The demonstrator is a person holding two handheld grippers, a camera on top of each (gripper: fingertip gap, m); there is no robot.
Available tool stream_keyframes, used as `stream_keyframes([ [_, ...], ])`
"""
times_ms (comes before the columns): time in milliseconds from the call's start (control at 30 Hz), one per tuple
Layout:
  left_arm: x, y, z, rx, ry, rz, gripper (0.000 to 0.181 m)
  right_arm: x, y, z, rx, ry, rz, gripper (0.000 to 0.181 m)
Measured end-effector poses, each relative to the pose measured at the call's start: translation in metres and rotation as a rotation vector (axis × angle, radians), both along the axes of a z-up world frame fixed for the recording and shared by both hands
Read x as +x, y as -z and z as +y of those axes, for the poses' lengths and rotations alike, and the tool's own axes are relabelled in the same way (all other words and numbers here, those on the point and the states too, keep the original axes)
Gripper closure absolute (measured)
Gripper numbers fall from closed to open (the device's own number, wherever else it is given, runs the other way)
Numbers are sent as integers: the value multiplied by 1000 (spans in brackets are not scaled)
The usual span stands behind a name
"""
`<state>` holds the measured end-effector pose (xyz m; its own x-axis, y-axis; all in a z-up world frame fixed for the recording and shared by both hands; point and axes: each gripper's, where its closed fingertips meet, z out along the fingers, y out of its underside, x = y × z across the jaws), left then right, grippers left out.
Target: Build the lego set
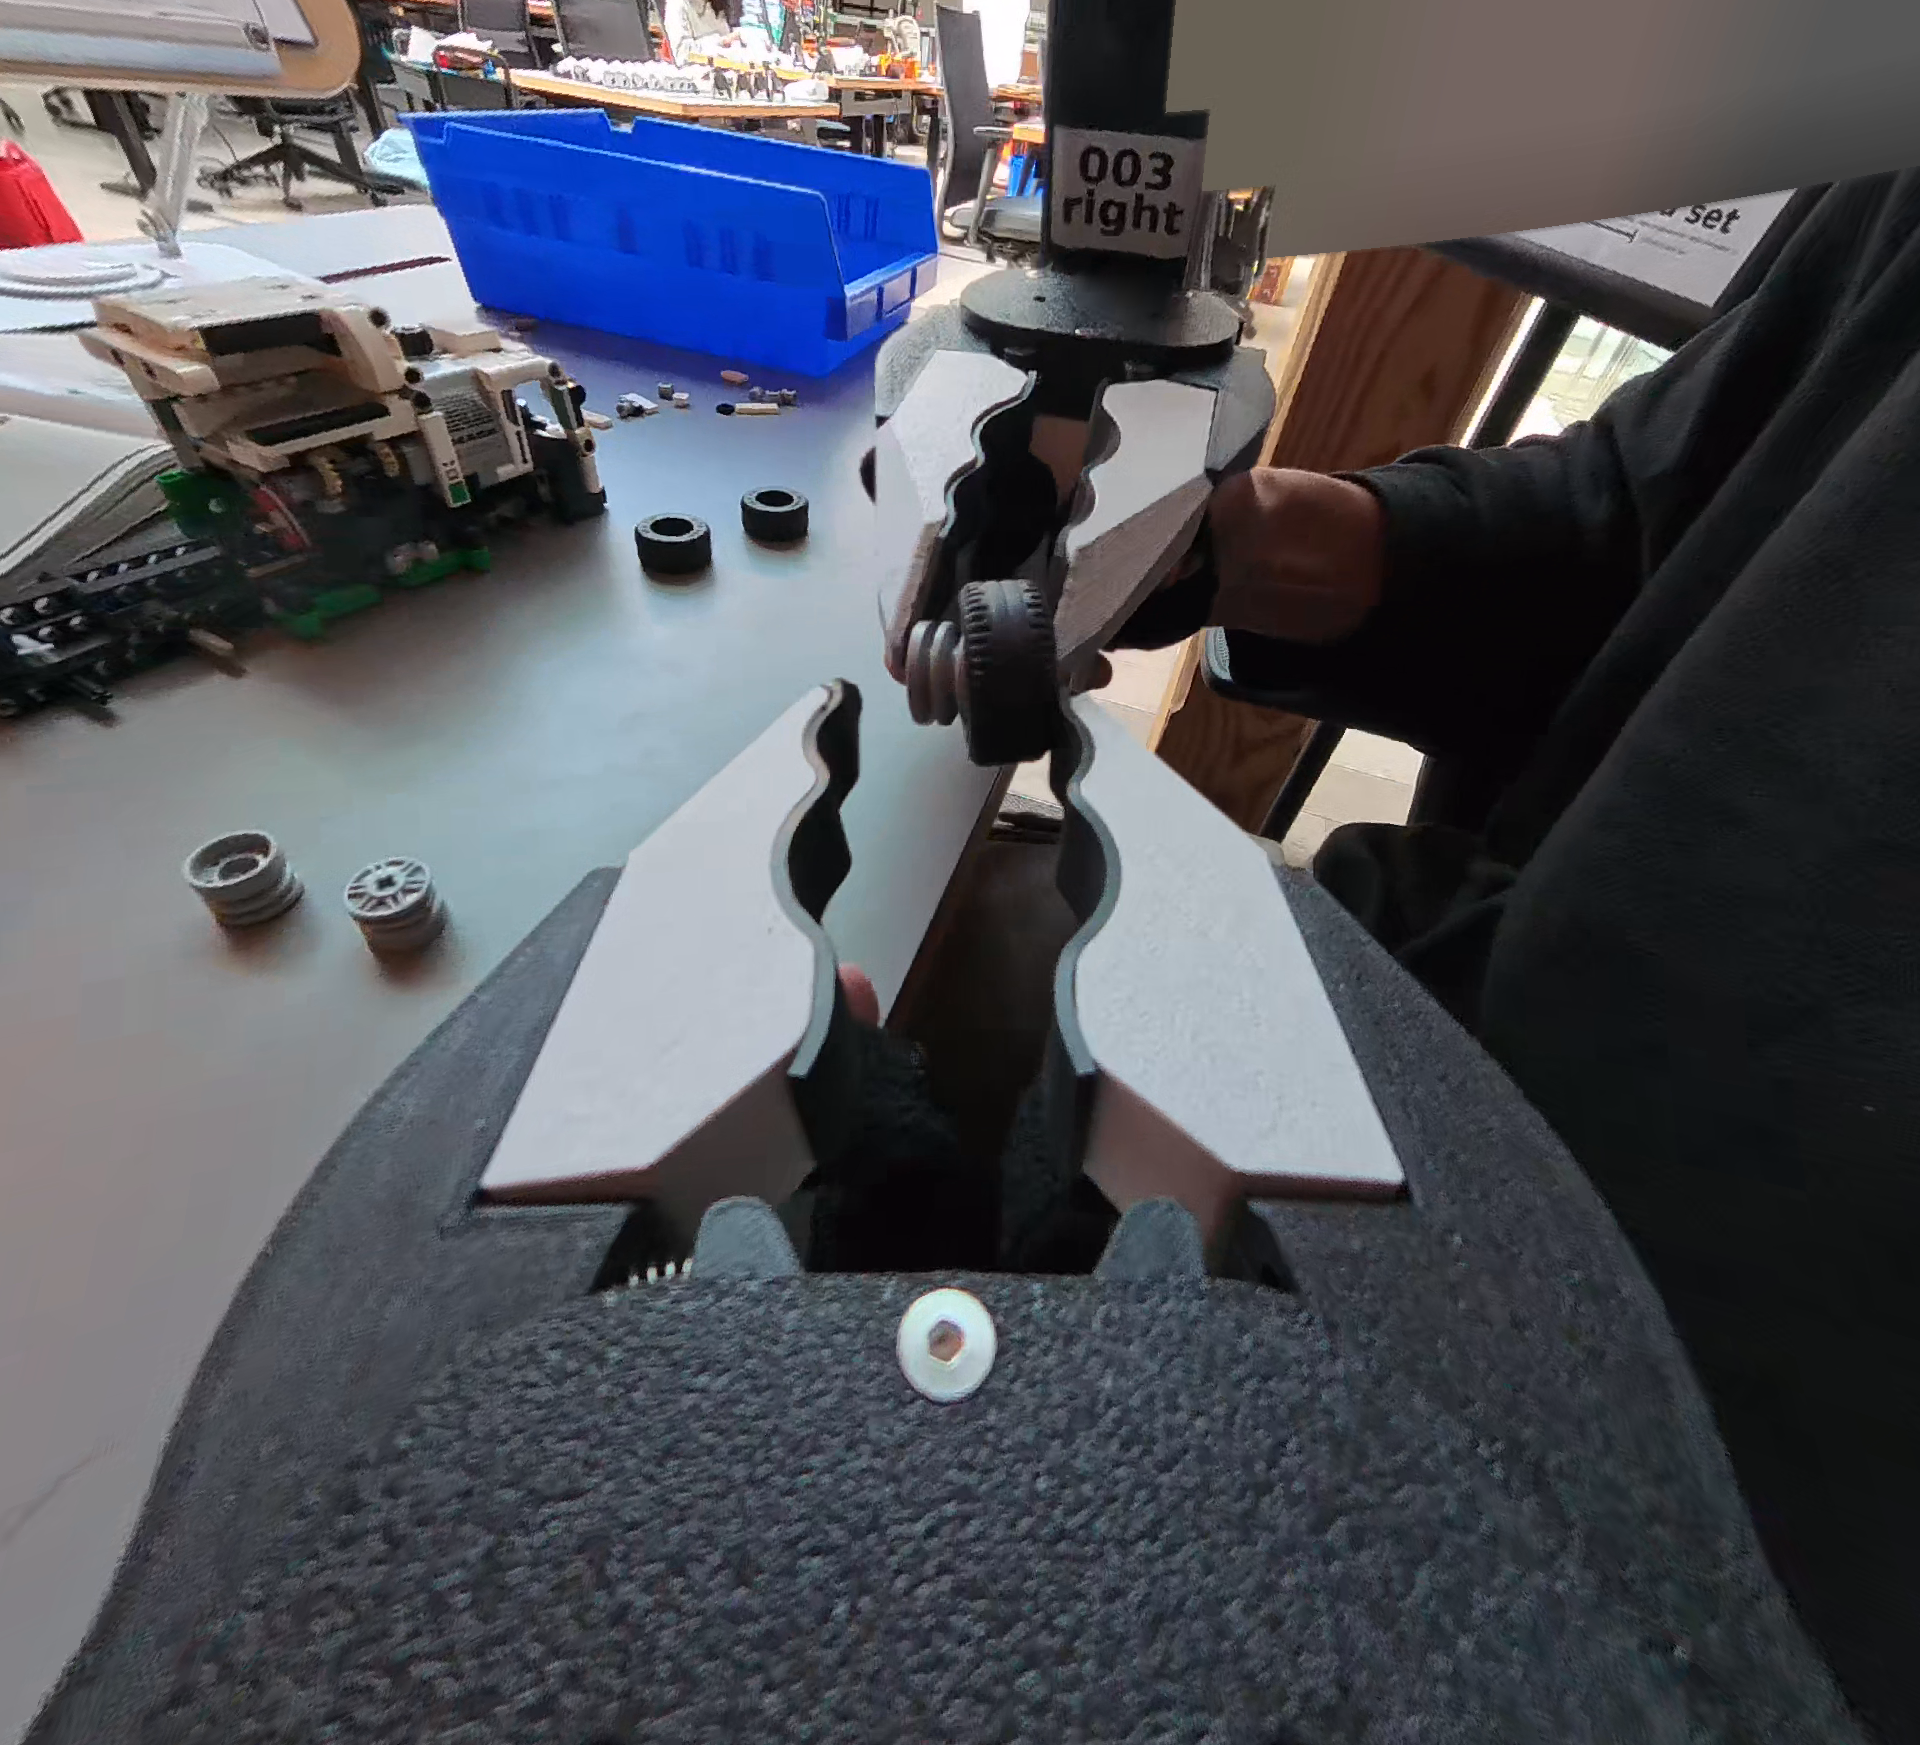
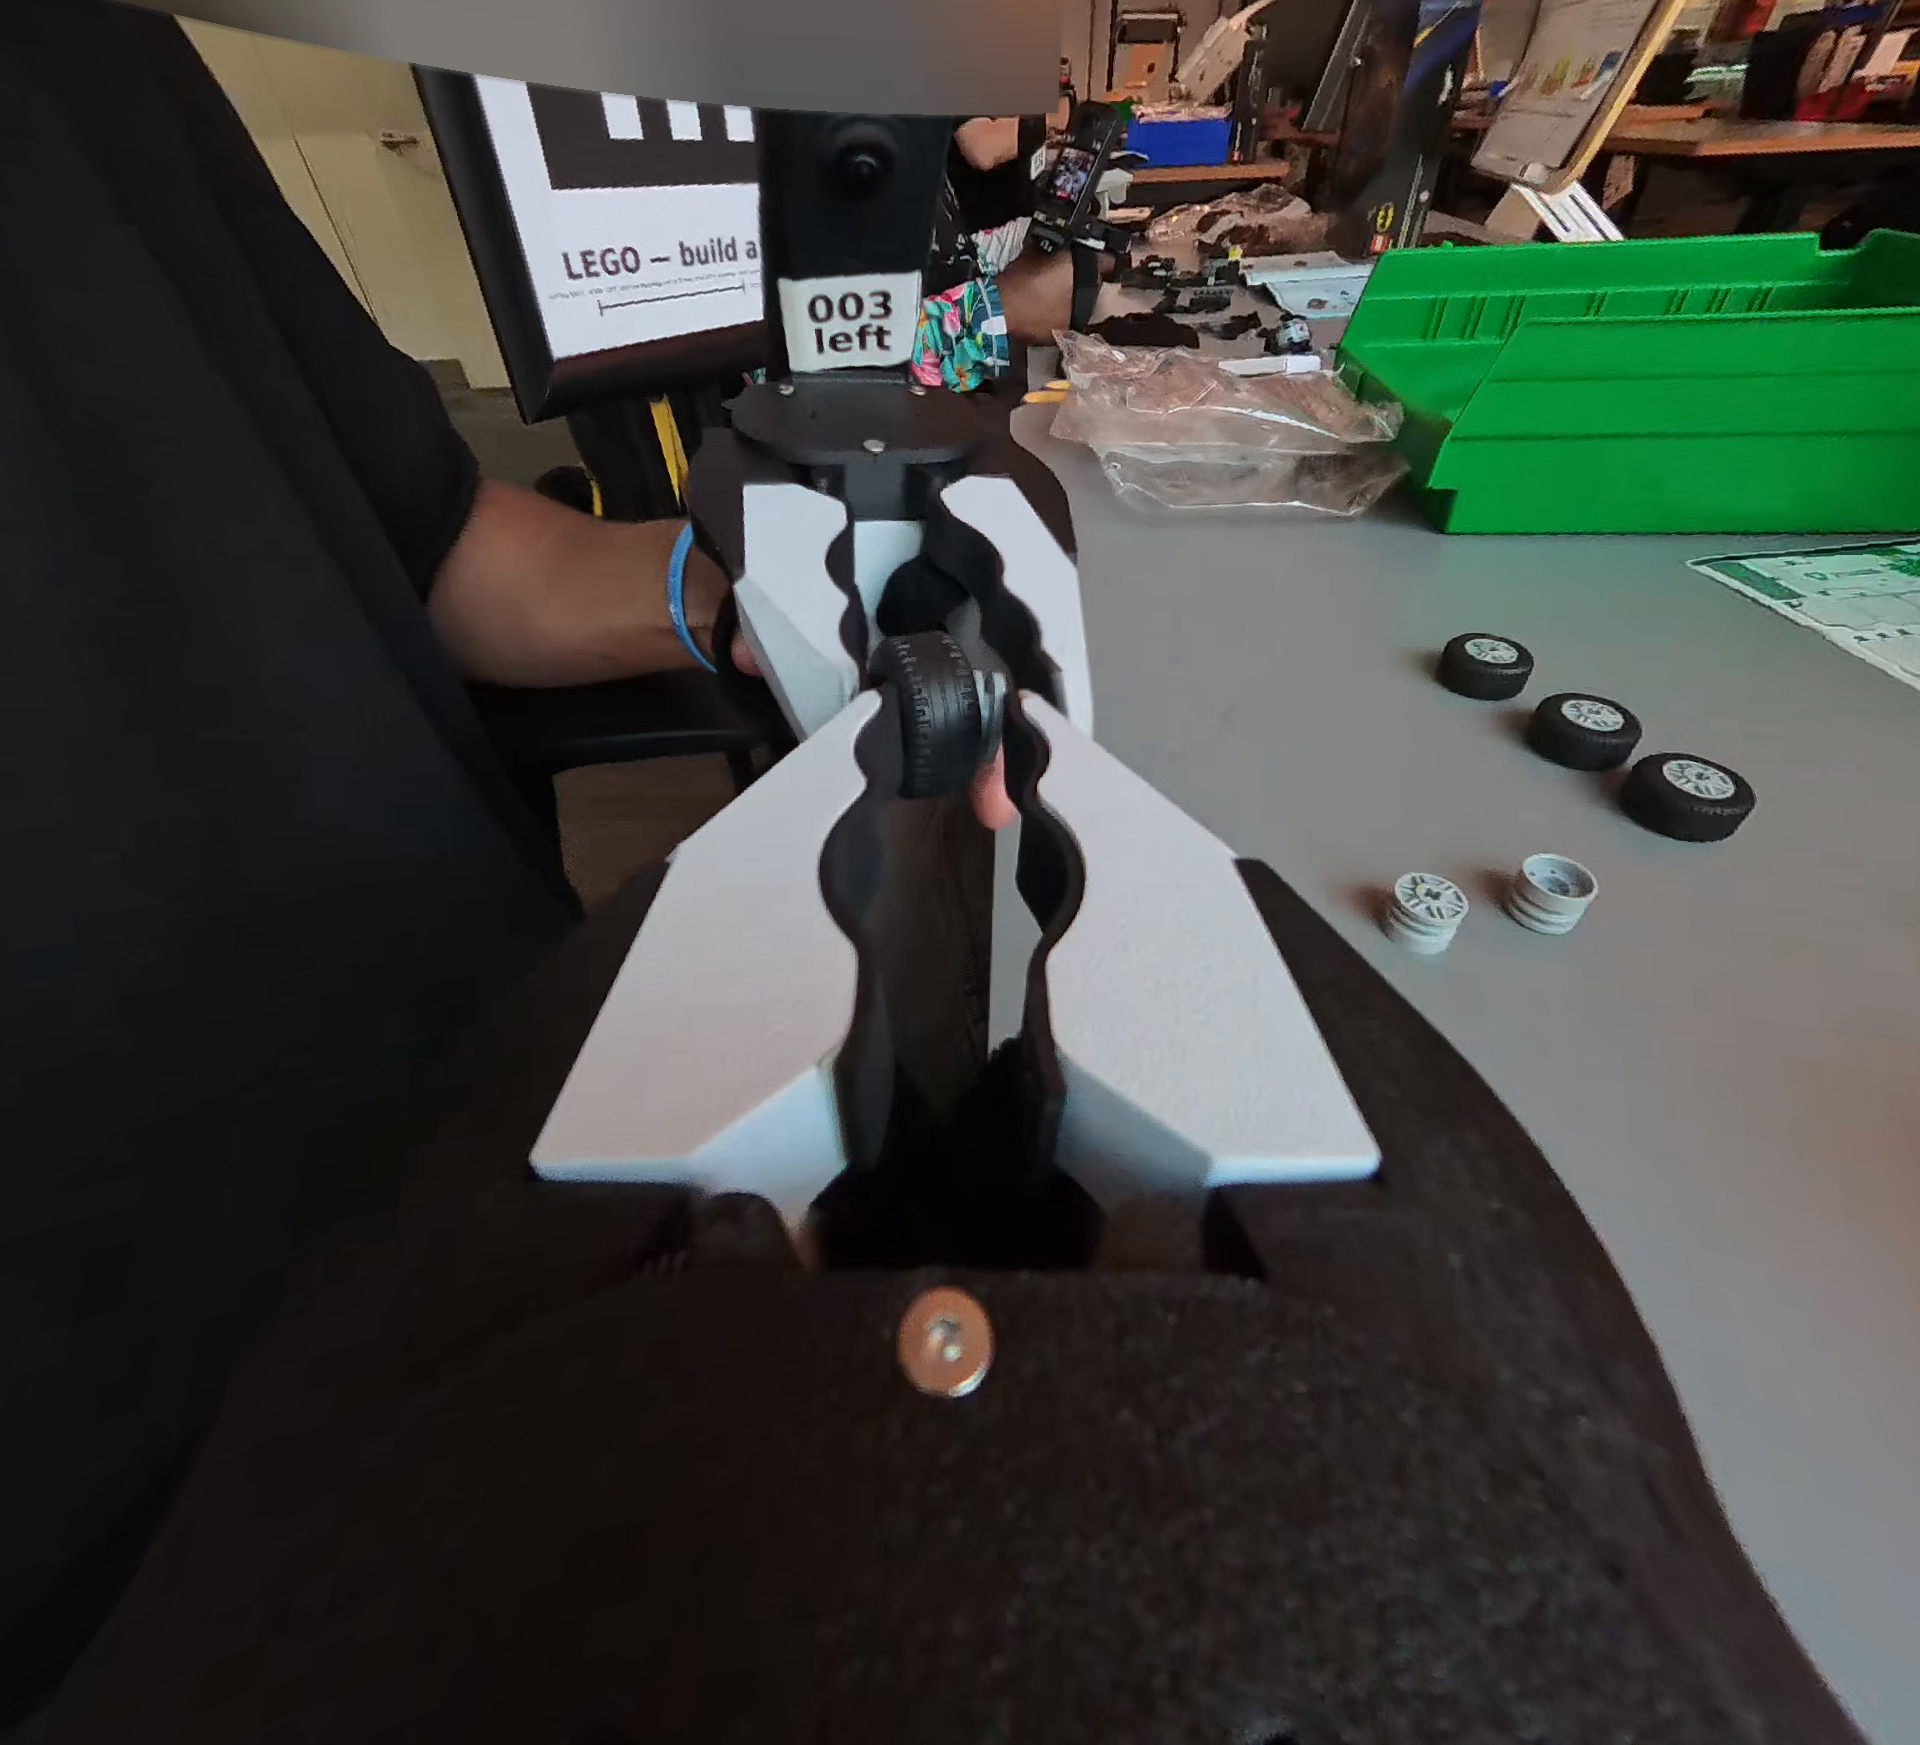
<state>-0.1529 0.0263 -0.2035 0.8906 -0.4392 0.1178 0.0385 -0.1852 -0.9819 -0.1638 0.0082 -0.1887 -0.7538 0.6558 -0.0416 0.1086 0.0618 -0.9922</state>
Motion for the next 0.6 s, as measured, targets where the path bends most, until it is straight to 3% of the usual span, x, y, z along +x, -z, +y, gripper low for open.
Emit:
stream_keyframes([
  [33,4,-2,-1,17,9,21,157,0,0,0,6,5,-4,163],
  [167,5,7,1,-4,-24,161,158,4,10,3,85,-32,-88,162],
  [433,4,29,0,-135,-38,484,158,9,27,4,605,-51,-19,162],
  [600,-5,37,1,-174,-67,659,158,4,35,6,834,-40,-8,161],
])
